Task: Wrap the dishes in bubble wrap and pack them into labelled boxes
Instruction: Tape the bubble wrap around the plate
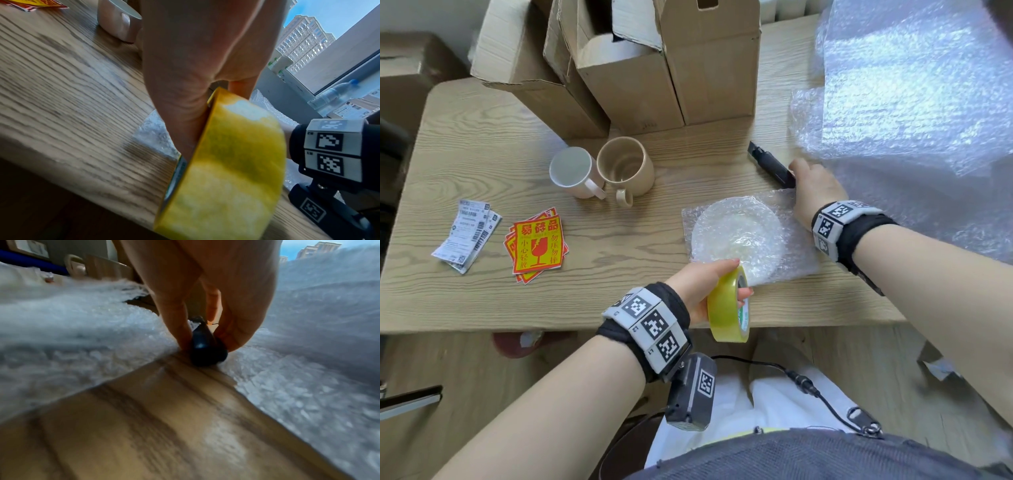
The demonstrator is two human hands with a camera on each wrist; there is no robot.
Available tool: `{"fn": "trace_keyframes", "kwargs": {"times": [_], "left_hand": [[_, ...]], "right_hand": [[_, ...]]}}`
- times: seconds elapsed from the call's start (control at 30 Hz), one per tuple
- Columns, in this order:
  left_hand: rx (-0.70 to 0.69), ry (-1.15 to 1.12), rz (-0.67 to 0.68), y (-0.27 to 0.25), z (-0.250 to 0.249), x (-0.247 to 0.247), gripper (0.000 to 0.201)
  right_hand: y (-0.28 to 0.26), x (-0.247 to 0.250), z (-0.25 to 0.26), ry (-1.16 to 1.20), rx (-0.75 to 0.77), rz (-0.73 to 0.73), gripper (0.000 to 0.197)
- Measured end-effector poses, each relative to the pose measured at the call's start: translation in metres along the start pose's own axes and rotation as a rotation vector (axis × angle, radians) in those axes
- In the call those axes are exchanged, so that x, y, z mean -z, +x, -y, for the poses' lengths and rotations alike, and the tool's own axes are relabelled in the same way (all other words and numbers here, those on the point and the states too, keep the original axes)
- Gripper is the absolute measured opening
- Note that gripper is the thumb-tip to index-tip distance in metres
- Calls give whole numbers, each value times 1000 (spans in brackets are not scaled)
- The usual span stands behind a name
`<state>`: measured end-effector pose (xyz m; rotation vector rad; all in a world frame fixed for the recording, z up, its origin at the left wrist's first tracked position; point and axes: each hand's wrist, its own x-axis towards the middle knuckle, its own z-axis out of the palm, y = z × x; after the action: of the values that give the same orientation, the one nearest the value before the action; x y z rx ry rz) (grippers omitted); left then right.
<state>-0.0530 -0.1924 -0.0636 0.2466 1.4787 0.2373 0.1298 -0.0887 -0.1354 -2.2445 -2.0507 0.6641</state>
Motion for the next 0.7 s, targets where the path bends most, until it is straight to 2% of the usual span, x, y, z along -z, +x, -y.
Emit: {"fn": "trace_keyframes", "kwargs": {"times": [0.17,0.27,0.43,0.6,0.67,0.7], "left_hand": [[6,53,-21,2,-4,3,40],[4,168,-74,3,-13,8,46],[-38,260,-171,7,-30,26,53],[-175,312,-245,12,-35,40,58],[-190,305,-239,11,-32,41,56],[-190,295,-230,10,-29,42,53]], "right_hand": [[-4,4,3,159,-69,-39,43],[-18,14,8,290,-66,-42,40],[-48,28,17,392,36,-113,29],[-72,38,31,356,278,-197,26],[-77,42,35,307,329,-145,25],[-77,44,37,303,316,-58,25]]}}
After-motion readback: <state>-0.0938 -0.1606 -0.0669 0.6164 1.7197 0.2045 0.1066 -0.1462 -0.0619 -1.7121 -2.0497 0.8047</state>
